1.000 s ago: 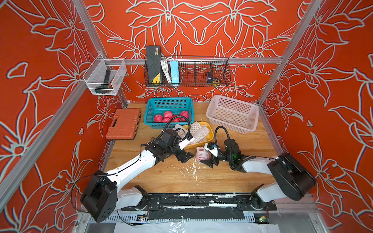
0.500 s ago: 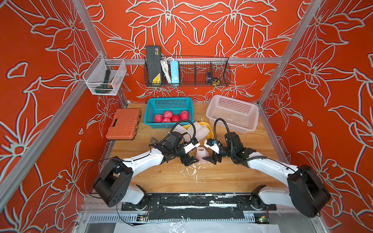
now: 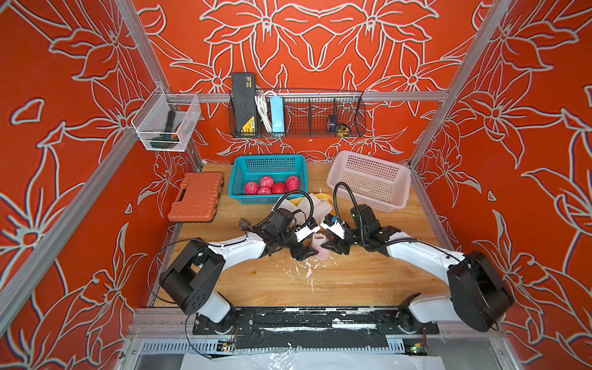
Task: Remove foam nets from apples
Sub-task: Remove the foam net from the apple.
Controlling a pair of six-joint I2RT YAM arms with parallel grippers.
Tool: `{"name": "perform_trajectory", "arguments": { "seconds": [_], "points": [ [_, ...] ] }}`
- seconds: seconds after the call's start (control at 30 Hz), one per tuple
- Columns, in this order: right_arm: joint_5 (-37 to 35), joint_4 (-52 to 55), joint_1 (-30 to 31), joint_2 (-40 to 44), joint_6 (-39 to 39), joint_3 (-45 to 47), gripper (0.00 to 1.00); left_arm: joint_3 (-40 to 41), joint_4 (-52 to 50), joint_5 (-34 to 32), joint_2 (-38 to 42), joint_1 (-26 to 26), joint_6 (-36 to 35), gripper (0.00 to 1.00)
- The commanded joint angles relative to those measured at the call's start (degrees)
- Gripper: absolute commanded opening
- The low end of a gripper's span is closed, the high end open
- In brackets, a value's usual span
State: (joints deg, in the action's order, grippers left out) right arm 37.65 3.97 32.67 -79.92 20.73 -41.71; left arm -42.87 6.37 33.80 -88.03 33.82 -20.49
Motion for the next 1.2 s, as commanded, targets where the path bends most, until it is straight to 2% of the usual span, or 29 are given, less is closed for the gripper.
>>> {"name": "perform_trajectory", "arguments": {
  "seconds": [0.0,0.17,0.27,0.33,0.43,0.73,0.97,1.17],
  "points": [
    [2.6,2.5,-0.1,-1.0,2.5,-1.7,0.52,-1.2,2.7,1.8,-1.3,0.3,-0.1,0.72],
    [3.0,1.4,-0.2,0.5,4.0,-0.4,0.49,-1.4,3.1,3.5,-2.0,0.3,-0.6,0.65],
    [4.7,1.3,-0.2,1.0,5.2,0.2,0.39,-2.1,2.3,4.1,-2.8,0.3,-0.7,0.55],
    [5.7,1.1,-0.2,1.1,5.5,0.5,0.34,-2.2,2.5,4.5,-2.8,0.3,-0.2,0.46],
    [6.5,0.3,-0.2,1.3,5.5,0.9,0.30,-2.0,3.1,4.8,-2.8,0.3,0.0,0.41],
    [7.6,-1.7,-0.1,3.7,5.0,1.1,0.18,-2.3,3.2,5.5,-0.9,0.3,0.6,0.17],
    [5.8,-1.3,-0.2,5.6,4.6,1.4,0.19,-2.0,1.8,4.7,2.0,0.3,0.2,0.09],
    [4.0,-0.7,-0.2,6.2,4.6,2.1,0.21,-1.1,2.0,3.7,3.6,0.4,0.6,0.07]
  ]
}}
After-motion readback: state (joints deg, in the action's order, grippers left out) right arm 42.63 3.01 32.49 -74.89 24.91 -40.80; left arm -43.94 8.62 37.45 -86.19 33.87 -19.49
